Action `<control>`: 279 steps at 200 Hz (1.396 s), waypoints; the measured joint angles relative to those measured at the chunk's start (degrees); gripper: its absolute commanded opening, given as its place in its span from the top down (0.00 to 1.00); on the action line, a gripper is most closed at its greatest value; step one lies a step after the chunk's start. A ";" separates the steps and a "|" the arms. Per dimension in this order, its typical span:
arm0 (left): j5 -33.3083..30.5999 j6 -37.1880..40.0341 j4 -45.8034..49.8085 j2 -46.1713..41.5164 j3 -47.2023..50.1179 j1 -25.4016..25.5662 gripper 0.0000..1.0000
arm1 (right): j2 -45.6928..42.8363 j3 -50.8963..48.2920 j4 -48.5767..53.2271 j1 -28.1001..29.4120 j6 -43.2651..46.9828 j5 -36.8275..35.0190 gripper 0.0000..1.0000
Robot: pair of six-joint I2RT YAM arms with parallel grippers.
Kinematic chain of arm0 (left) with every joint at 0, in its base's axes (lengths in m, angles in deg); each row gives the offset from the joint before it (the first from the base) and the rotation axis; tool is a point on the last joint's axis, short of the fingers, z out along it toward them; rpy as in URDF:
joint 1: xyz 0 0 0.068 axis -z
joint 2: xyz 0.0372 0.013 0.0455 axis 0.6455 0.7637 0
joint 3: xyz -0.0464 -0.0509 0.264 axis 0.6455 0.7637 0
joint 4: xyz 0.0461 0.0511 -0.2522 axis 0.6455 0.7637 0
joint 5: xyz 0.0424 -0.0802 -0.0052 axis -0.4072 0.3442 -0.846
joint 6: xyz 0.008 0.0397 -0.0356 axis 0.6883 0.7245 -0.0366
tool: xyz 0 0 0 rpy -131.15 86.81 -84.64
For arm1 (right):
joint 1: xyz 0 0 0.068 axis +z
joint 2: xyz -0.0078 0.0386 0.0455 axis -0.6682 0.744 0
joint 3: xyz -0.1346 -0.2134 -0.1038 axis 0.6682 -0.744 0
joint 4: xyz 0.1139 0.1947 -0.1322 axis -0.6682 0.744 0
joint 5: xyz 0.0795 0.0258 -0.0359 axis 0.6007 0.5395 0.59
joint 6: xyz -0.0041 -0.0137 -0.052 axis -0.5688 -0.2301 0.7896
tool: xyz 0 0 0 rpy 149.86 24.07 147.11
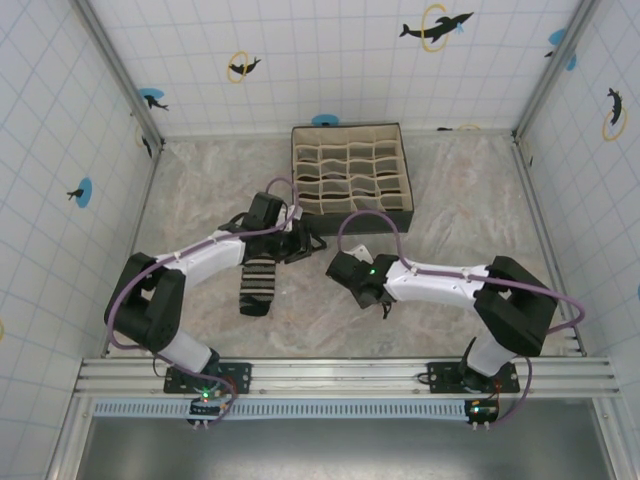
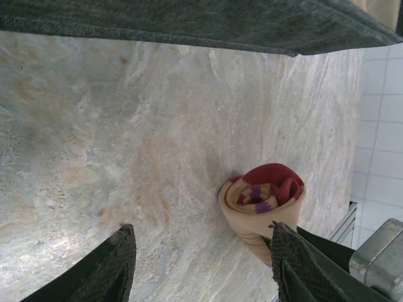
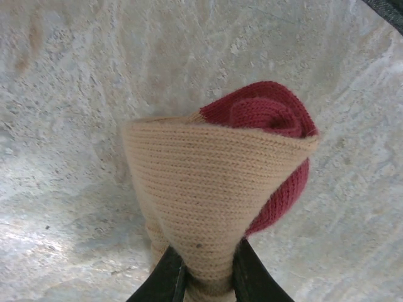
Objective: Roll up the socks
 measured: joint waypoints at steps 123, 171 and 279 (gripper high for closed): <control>2.89 -5.29 -13.00 5.84 4.02 9.53 0.43 | -8.61 -12.66 -23.17 -11.98 -0.48 23.69 1.00; 1.27 -7.52 -18.14 9.86 4.02 12.50 0.45 | -7.54 -12.96 -26.38 -13.38 -1.68 28.89 1.00; -0.33 -9.86 -22.36 13.55 4.02 12.81 0.61 | -7.37 -14.05 -28.55 -16.44 -3.76 34.38 0.91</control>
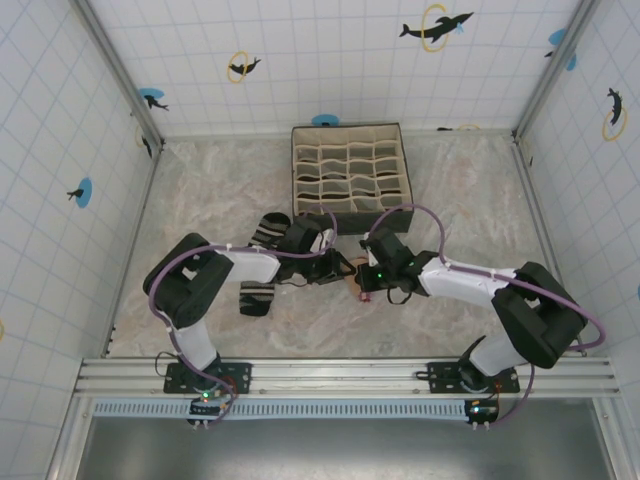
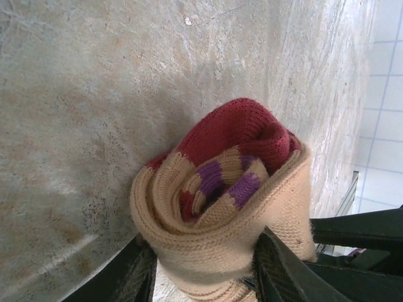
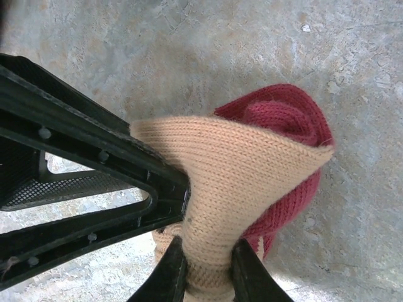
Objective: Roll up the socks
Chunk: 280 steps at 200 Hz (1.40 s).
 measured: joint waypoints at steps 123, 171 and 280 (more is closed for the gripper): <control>-0.04 2.45 1.49 2.91 -3.45 0.33 1.00 | -3.19 -3.80 -2.27 -6.05 -3.67 8.96 0.46; -0.22 3.10 2.12 3.48 -4.22 0.31 0.99 | -6.29 -3.98 1.64 -9.92 -2.89 11.80 0.27; -0.70 3.10 3.45 3.67 -5.11 0.33 0.99 | -1.40 -4.04 0.42 -14.95 -0.09 21.68 0.09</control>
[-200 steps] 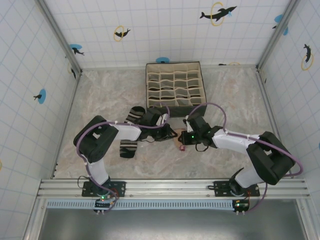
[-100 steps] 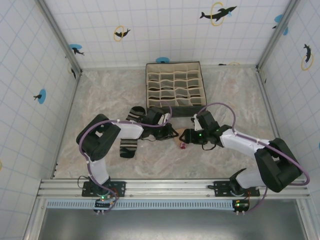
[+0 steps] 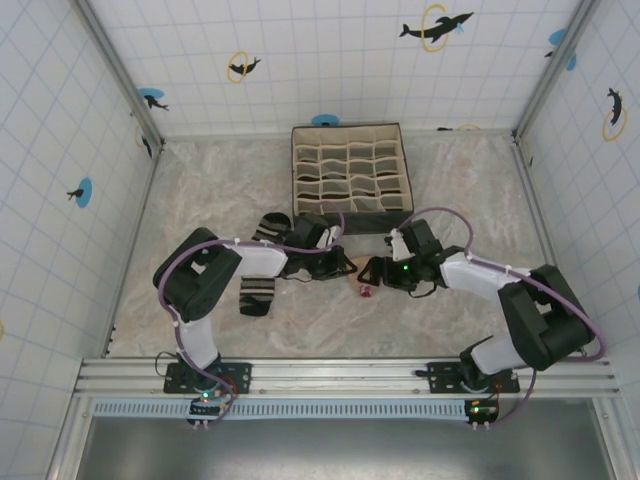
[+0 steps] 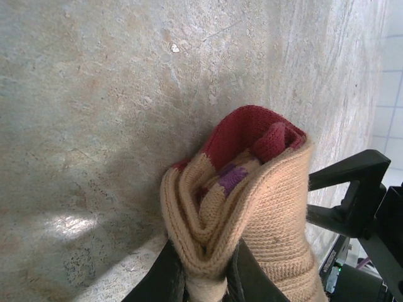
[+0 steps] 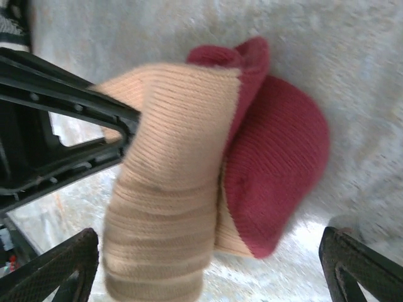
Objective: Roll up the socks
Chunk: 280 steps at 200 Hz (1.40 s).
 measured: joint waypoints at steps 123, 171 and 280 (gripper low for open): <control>-0.28 0.00 -0.04 0.55 -0.59 -0.02 0.80 | 4.61 -3.93 -12.63 1.75 -3.37 3.04 0.87; -1.68 0.79 1.38 -0.13 -0.90 -0.07 0.49 | 3.37 -3.72 -11.23 2.01 -2.84 0.81 1.00; -6.73 9.62 21.09 -10.47 -12.31 -7.76 0.37 | -9.92 9.84 12.90 3.13 10.08 -30.18 1.00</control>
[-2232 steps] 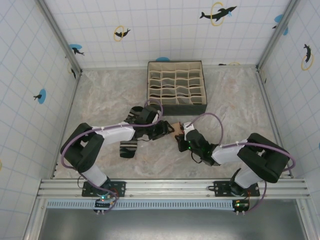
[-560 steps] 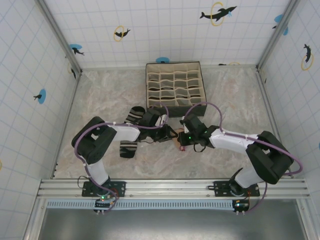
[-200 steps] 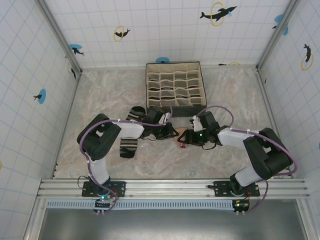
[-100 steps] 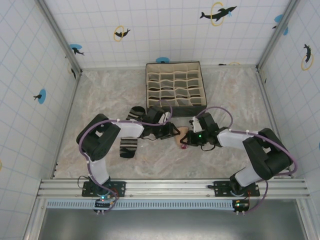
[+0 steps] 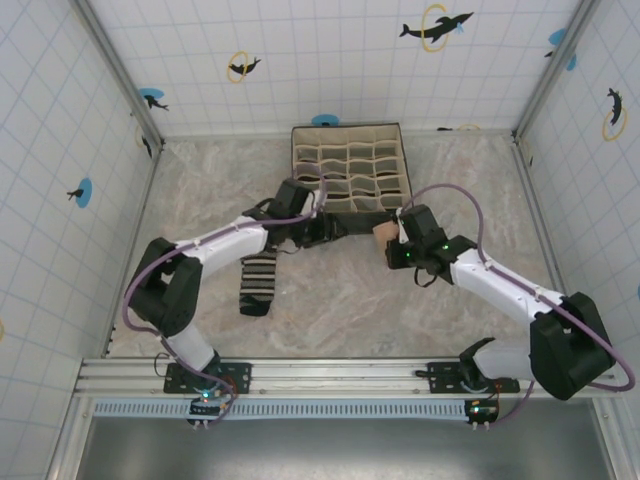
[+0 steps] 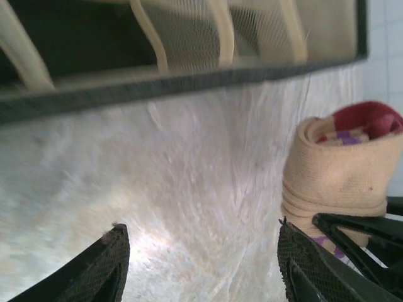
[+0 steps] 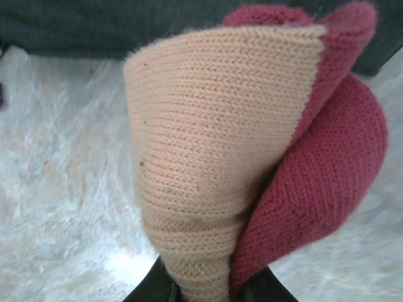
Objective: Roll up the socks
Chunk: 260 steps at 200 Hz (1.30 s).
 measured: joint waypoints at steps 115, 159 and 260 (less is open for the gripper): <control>-2.99 9.94 9.53 2.23 -8.55 -14.10 0.38 | 11.41 23.85 5.95 -1.18 16.26 -13.40 1.00; -3.15 10.99 10.16 6.43 -8.87 -14.12 0.42 | 17.79 27.39 6.49 -1.55 19.80 -14.95 1.00; -2.69 12.52 10.16 11.28 -11.52 -14.12 0.64 | 33.44 40.89 4.50 -2.08 24.04 -10.86 1.00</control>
